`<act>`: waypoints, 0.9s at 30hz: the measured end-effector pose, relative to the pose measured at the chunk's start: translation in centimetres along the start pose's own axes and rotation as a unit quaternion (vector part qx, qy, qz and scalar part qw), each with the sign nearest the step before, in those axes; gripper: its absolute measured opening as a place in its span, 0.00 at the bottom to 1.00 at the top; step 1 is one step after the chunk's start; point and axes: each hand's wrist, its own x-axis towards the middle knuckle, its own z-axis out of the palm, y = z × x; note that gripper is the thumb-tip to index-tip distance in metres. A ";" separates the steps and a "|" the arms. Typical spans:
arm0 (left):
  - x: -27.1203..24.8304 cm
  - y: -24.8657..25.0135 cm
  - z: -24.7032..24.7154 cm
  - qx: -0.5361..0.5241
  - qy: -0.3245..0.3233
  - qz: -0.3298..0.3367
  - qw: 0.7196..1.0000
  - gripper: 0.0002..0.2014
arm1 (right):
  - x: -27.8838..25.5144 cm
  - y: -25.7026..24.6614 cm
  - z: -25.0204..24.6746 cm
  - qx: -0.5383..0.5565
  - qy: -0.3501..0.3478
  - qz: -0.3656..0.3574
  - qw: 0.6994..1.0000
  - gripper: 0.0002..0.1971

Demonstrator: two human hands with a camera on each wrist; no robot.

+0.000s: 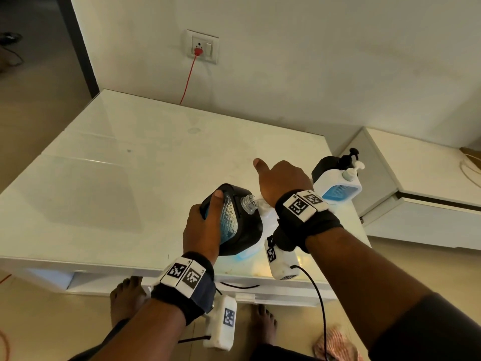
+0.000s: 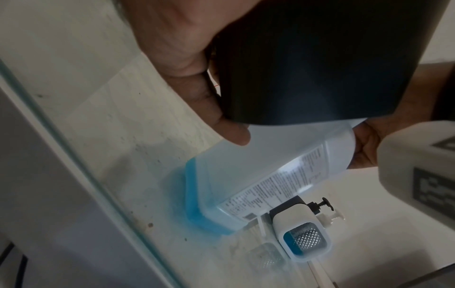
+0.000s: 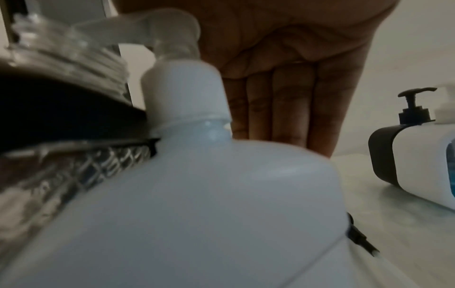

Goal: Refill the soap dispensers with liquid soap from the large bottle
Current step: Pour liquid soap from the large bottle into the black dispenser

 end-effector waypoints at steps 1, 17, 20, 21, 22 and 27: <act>0.0 0.0 0.0 0.002 0.002 0.003 1.000 0.54 | -0.1 0.1 0.0 -0.004 0.002 0.000 1.000 0.27; 0.4 -0.5 -0.1 0.018 -0.005 0.014 1.000 0.55 | 0.5 -0.1 -0.1 0.004 -0.021 -0.003 1.000 0.34; 0.2 -0.3 -0.1 0.016 0.000 0.016 1.000 0.51 | 0.1 0.1 0.0 0.009 -0.011 -0.002 1.000 0.29; 0.2 -0.2 -0.1 0.012 0.001 0.015 1.000 0.51 | -0.1 0.1 0.0 0.008 -0.010 -0.002 1.000 0.29; 0.2 -0.2 -0.1 0.008 0.001 0.014 1.000 0.52 | -0.1 0.1 0.0 0.006 -0.009 -0.003 1.000 0.28; 0.2 0.0 -0.2 0.007 -0.003 0.012 1.000 0.53 | 0.4 -0.3 -0.4 -0.002 -0.056 -0.003 0.998 0.31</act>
